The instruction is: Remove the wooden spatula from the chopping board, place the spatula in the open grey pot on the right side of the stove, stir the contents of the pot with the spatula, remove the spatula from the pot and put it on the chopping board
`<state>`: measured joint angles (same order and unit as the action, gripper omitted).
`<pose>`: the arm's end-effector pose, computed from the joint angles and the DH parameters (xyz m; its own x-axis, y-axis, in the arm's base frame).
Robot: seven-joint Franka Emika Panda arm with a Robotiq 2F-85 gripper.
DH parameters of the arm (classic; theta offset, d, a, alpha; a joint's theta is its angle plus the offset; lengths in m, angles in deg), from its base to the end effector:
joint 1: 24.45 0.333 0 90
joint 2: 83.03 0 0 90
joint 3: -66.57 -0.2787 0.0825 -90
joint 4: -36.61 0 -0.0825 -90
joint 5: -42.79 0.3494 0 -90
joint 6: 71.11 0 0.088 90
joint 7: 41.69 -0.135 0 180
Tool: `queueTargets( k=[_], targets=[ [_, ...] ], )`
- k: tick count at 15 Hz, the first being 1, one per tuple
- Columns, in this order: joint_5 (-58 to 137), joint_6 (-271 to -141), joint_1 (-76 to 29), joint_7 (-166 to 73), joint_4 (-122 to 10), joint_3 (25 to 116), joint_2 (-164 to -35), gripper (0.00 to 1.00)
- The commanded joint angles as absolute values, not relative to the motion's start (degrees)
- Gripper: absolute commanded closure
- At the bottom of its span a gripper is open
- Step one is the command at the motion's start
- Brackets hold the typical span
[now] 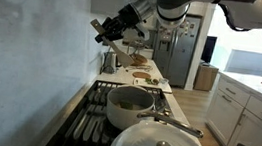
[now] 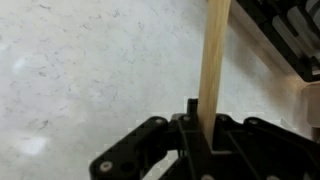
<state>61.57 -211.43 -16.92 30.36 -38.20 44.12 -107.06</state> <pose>0.6273 0.3031 0.5580 -0.1173 0.7725 0.6240 0.8807 -0.2095 0.4248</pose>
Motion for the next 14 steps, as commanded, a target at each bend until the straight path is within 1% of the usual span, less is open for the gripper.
queueTargets(
  k=[1, 6, 14],
  targets=[
    [61.3, -215.6, -18.3, 33.3, -41.2, 44.7, -105.7, 0.98],
    [59.7, -220.6, -19.3, 34.3, -44.2, 47.1, -106.1, 0.98],
    [53.7, -227.5, -18.3, 31.3, -49.8, 53.6, -105.6, 0.98]
  ],
)
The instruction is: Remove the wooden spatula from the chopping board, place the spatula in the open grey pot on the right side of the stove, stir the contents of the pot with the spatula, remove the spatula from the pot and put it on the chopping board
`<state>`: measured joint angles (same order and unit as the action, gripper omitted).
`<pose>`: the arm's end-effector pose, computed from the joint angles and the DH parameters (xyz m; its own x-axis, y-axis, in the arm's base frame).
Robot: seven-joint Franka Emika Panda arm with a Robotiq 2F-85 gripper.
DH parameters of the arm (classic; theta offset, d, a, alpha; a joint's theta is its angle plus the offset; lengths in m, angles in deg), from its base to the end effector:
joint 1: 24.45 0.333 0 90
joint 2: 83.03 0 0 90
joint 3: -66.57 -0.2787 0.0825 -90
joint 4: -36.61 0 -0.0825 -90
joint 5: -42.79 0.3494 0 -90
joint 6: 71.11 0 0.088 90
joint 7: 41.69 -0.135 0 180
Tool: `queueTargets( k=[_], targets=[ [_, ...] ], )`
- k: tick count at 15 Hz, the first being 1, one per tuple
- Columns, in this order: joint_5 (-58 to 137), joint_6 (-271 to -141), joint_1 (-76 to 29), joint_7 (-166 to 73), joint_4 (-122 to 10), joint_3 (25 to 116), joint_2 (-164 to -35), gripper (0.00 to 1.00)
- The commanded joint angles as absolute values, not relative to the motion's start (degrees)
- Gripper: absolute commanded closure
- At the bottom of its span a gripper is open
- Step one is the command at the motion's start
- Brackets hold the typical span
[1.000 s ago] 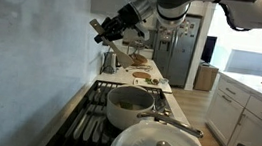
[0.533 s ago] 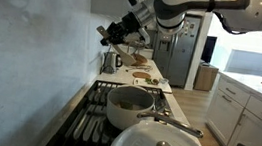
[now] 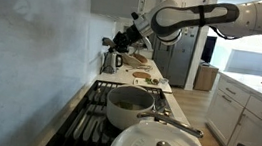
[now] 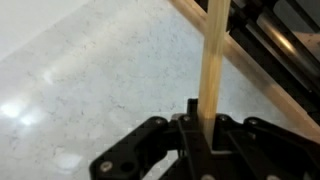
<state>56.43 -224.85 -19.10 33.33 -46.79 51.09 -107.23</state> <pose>0.6707 0.2131 0.5039 -0.0524 0.8674 0.4949 0.7727 -0.2788 0.5703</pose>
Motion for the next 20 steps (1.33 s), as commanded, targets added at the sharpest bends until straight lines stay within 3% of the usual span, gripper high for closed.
queueTargets(
  k=[1, 9, 20],
  targets=[
    [52.2, -228.0, -17.7, 30.1, -50.0, 55.0, -105.7, 0.98],
    [23.0, -224.6, -11.0, 6.7, -46.5, 65.2, -107.9, 0.98],
    [2.9, -216.9, -10.5, -9.7, -42.2, 67.6, -111.2, 0.98]
  ],
)
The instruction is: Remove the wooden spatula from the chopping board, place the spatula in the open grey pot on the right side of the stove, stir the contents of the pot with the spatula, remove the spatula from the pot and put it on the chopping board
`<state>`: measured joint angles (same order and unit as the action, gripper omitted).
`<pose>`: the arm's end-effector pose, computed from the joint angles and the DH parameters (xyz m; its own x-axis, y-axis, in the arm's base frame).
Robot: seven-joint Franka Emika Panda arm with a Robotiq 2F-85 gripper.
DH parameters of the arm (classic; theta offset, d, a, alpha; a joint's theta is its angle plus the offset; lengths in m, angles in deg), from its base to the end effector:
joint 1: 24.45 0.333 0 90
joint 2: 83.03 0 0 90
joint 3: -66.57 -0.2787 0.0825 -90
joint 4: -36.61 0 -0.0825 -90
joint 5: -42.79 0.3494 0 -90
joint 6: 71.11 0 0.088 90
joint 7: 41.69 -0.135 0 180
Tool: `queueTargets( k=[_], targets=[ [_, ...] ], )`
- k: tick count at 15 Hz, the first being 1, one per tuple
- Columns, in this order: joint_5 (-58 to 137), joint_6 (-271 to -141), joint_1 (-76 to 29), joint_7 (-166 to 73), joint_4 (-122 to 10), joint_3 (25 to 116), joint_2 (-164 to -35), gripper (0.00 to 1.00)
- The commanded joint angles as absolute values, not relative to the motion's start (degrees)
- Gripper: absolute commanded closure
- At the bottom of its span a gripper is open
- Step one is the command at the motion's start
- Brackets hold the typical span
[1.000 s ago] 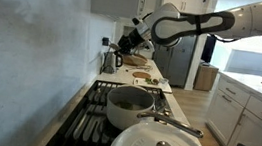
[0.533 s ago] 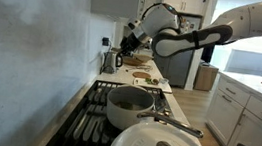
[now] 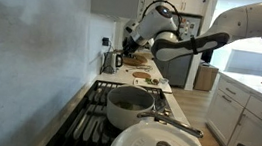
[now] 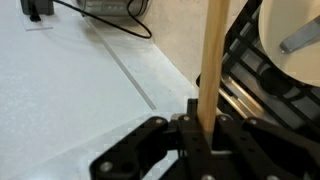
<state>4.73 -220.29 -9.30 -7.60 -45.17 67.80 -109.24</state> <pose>0.6871 0.1773 0.4722 0.2421 0.9681 0.0646 0.6159 -0.2048 0.7607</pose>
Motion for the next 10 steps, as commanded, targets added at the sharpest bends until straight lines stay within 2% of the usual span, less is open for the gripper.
queueTargets(
  k=[1, 10],
  targets=[
    [3.1, -216.1, -11.1, -9.9, -42.0, 67.6, -111.6, 0.98],
    [4.5, -213.0, -15.9, -9.5, -42.8, 67.5, -114.8, 0.98]
  ],
)
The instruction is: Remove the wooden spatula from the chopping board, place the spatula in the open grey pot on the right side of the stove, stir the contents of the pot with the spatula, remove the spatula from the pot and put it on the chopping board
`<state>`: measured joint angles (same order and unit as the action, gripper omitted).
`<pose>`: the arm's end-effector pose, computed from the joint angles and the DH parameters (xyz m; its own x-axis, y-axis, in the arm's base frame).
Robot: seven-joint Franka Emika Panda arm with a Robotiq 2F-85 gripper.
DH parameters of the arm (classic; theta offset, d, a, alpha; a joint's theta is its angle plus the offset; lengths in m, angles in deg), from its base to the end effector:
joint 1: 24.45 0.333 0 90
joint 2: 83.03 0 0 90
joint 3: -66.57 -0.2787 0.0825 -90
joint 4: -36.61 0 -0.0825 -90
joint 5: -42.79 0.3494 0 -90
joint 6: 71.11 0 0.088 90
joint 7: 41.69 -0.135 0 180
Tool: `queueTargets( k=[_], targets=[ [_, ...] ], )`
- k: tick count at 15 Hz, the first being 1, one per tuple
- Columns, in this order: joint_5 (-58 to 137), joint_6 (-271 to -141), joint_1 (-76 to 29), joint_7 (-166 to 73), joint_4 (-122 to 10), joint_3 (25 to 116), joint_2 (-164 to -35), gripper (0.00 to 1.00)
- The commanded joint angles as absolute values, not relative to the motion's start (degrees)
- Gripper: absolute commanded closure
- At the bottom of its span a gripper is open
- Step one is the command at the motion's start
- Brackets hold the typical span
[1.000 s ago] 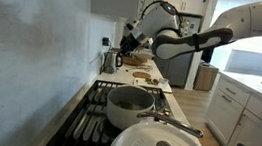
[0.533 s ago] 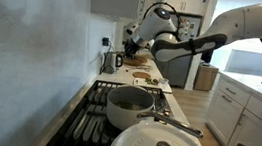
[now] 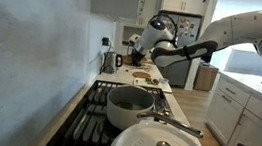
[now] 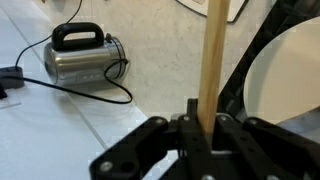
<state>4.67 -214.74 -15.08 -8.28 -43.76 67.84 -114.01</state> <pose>0.7101 0.0985 0.4139 0.4021 0.9155 -0.0139 0.6662 -0.2822 0.6903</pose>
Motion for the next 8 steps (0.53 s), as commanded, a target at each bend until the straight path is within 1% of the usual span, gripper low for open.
queueTargets(
  k=[1, 8],
  targets=[
    [4.7, -212.9, -16.2, -9.4, -43.0, 67.4, -115.1, 0.98],
    [5.8, -213.3, -18.3, -9.5, -43.9, 67.4, -116.0, 0.98]
  ],
)
